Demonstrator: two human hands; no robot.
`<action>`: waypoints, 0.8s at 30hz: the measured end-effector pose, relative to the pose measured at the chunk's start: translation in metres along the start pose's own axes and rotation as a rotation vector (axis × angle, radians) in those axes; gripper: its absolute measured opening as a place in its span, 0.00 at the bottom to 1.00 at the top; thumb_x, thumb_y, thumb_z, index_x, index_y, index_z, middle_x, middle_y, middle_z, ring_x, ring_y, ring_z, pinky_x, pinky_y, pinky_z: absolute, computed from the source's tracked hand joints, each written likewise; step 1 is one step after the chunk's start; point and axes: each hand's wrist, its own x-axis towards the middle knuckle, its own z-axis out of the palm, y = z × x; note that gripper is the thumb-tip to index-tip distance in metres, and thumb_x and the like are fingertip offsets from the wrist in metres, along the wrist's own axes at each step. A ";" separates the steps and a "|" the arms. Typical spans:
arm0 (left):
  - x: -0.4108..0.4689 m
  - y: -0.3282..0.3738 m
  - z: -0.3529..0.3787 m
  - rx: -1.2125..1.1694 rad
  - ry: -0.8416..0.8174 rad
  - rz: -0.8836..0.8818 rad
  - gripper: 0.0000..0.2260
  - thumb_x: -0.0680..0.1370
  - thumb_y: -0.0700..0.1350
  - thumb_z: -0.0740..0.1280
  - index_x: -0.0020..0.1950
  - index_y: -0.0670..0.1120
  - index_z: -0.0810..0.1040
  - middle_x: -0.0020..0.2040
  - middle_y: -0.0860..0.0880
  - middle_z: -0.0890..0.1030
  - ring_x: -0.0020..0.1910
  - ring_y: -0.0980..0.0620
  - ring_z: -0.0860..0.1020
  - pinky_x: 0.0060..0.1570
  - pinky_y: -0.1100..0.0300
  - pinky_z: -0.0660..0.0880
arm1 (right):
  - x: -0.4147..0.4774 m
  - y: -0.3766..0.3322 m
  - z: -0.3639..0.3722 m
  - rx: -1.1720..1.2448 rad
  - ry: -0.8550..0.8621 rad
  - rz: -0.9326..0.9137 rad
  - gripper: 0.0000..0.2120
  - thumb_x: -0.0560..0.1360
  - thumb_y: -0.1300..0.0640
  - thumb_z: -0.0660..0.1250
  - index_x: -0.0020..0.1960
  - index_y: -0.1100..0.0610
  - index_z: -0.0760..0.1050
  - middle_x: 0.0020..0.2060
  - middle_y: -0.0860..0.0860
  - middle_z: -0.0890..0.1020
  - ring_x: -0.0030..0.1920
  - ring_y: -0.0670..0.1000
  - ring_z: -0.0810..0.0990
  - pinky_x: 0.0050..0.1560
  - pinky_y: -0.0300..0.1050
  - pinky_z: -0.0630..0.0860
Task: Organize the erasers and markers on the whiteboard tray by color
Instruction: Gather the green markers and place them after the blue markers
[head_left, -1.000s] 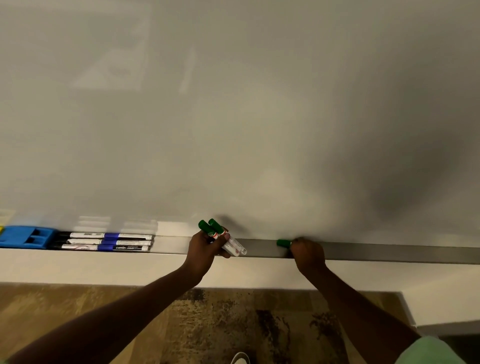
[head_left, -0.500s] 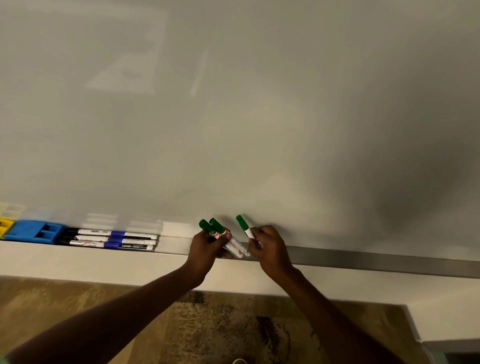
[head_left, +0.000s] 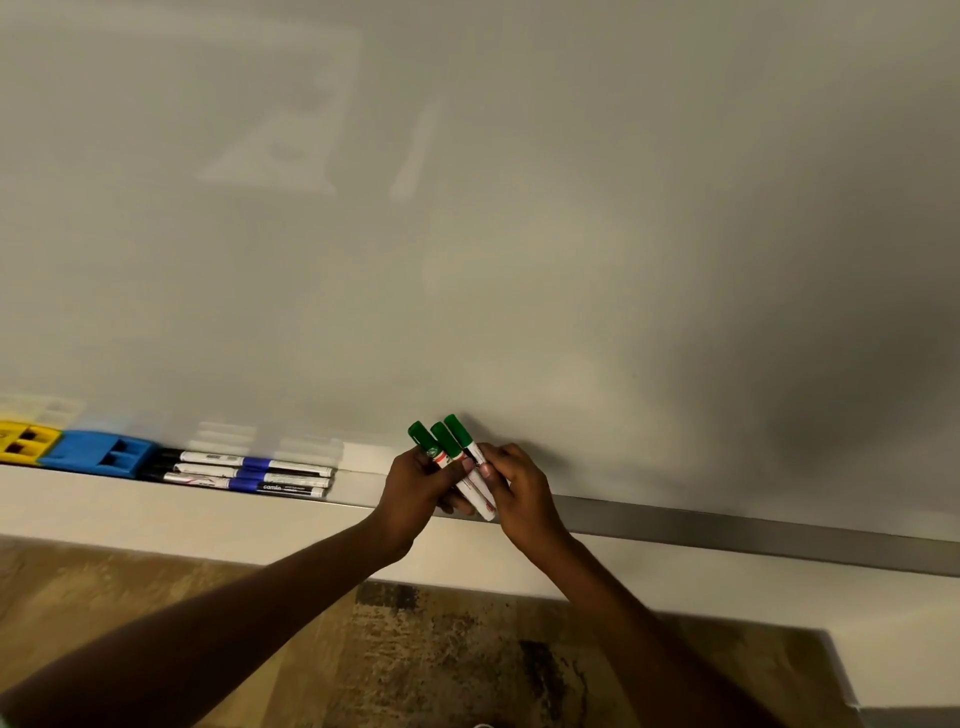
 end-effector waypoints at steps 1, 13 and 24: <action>0.000 0.000 -0.001 0.005 0.001 -0.005 0.10 0.75 0.43 0.71 0.51 0.38 0.80 0.40 0.39 0.85 0.33 0.39 0.83 0.28 0.61 0.76 | 0.000 -0.002 0.001 0.011 -0.006 0.006 0.14 0.81 0.60 0.60 0.65 0.58 0.75 0.51 0.55 0.78 0.49 0.47 0.79 0.47 0.29 0.75; 0.001 0.007 -0.015 -0.044 0.101 -0.012 0.09 0.72 0.44 0.74 0.45 0.38 0.81 0.36 0.37 0.83 0.25 0.42 0.79 0.23 0.60 0.72 | 0.014 -0.017 0.014 0.163 -0.121 0.123 0.15 0.81 0.58 0.62 0.66 0.55 0.75 0.52 0.53 0.84 0.51 0.48 0.82 0.51 0.39 0.79; 0.003 0.012 -0.032 -0.138 0.138 -0.054 0.13 0.63 0.49 0.79 0.37 0.41 0.83 0.30 0.38 0.81 0.20 0.46 0.73 0.20 0.61 0.71 | 0.014 -0.051 0.018 0.487 -0.176 0.343 0.08 0.74 0.46 0.67 0.51 0.36 0.81 0.40 0.44 0.87 0.39 0.47 0.86 0.29 0.45 0.81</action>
